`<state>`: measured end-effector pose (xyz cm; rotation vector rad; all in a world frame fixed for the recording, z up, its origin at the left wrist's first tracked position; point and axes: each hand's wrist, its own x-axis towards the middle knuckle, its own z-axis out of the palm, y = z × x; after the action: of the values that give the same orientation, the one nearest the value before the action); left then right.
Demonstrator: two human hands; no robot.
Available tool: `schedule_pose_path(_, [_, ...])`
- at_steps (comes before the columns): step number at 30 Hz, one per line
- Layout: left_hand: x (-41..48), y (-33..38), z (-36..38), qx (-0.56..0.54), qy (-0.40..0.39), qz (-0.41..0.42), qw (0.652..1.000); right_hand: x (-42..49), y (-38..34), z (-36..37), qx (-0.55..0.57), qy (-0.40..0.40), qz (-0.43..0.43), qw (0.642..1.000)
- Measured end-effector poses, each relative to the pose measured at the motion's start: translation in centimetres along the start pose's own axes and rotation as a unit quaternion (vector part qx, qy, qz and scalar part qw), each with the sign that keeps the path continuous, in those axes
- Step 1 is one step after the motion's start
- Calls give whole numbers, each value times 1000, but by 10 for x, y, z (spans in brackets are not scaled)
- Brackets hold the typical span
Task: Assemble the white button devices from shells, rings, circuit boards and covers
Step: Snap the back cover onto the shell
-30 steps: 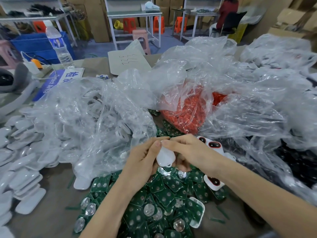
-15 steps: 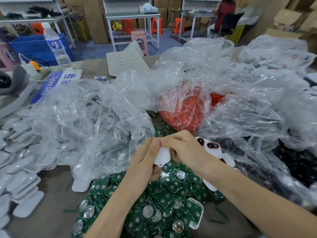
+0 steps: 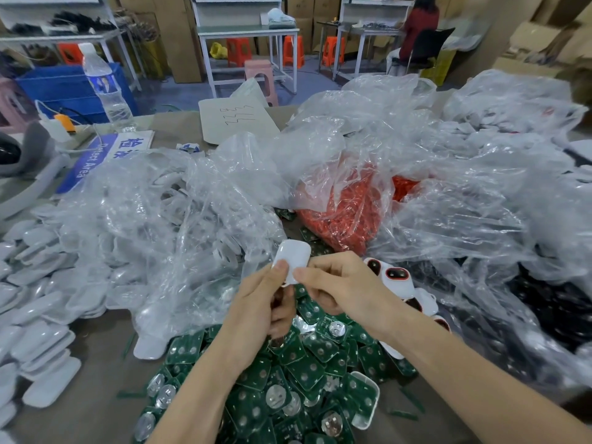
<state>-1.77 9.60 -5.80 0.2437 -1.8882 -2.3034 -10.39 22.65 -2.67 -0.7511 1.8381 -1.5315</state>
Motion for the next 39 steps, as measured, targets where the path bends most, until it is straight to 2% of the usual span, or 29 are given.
schedule_pose_path(5, [-1, -4, 10, -3, -10, 7, 1000, 0, 2, 5, 29, 13, 12, 999])
schedule_pose_path(12, [0, -6, 13, -65, 14, 2, 998, 1, 16, 14, 50, 51, -31, 997])
schedule_pose_path(16, [-1, -5, 8, -36, -6, 4, 999, 5, 5, 2, 47, -3, -9, 999])
schedule_pose_path(21, [-1, -6, 2, -21, -7, -15, 1000, 9, -5, -9, -26, 2, -40, 999])
schedule_pose_path(24, [1, -6, -3, 19, -21, 22, 999, 7, -7, -4, -44, -26, -56, 997])
schedule_pose_path(27, [2, -7, -5, 7, -36, 47, 998, 7, -7, -2, -38, -36, -57, 997])
schedule_pose_path(32, [4, -10, -4, -25, -32, 72, 997, 6, -8, 1, -61, -26, -103, 992])
schedule_pose_path(39, [5, -11, 7, 0, 18, 58, 998, 4, 4, 2, -52, -26, -57, 997])
